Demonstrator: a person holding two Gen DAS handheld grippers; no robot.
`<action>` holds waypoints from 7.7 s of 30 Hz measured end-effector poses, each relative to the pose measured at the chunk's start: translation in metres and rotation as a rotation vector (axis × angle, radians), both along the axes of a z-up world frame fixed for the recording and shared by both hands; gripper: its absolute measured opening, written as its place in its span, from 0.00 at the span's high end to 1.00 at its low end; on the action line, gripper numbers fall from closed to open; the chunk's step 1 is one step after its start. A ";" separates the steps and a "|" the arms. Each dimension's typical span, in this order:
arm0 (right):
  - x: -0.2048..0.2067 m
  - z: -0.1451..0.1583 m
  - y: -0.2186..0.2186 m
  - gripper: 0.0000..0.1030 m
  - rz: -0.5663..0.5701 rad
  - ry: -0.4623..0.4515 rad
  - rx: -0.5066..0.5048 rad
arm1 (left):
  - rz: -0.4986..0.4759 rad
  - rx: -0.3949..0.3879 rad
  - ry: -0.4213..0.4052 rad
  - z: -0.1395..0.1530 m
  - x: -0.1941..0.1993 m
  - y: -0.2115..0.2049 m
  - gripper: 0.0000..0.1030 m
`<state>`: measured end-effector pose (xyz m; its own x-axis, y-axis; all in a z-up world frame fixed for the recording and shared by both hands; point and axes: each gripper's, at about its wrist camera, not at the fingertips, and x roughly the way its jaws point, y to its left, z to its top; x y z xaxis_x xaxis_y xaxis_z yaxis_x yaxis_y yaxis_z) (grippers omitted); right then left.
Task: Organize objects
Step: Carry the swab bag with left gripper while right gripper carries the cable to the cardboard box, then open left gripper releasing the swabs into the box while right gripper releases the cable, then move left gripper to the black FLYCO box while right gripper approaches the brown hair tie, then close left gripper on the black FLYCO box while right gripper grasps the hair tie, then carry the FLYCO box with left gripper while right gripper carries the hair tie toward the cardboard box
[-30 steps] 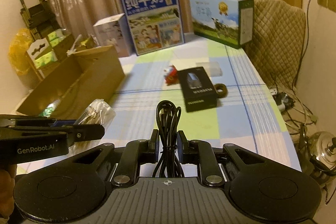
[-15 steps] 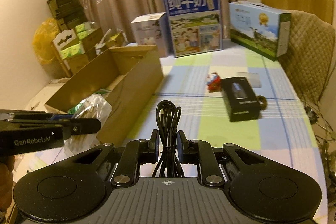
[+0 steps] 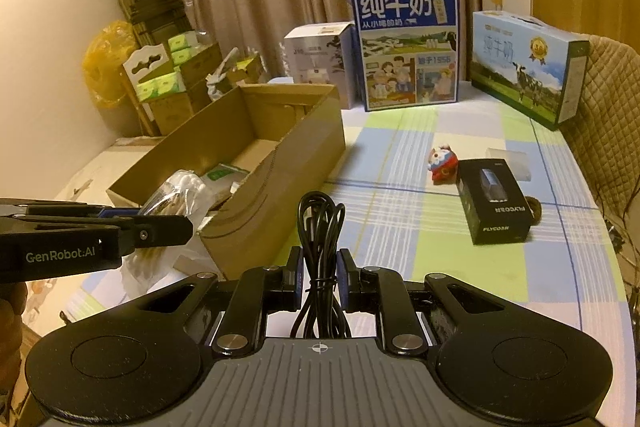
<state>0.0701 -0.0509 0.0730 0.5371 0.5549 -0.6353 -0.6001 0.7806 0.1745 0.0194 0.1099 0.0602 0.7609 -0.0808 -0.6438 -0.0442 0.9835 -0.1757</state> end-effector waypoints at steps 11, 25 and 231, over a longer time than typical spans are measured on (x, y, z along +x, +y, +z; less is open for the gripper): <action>0.005 0.010 0.032 0.87 0.067 -0.036 -0.021 | 0.022 0.020 -0.019 0.012 -0.004 0.024 0.81; 0.046 0.013 0.109 0.87 0.182 0.027 -0.003 | 0.100 0.123 -0.007 0.028 0.020 0.104 0.81; 0.147 -0.102 -0.120 0.84 -0.322 0.058 -0.058 | -0.242 0.058 0.196 -0.135 0.223 -0.116 0.26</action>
<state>0.2170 -0.1712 -0.0290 0.6409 0.3249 -0.6955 -0.3118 0.9381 0.1510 0.2425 -0.0058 -0.0748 0.5848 -0.2032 -0.7853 0.1653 0.9777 -0.1298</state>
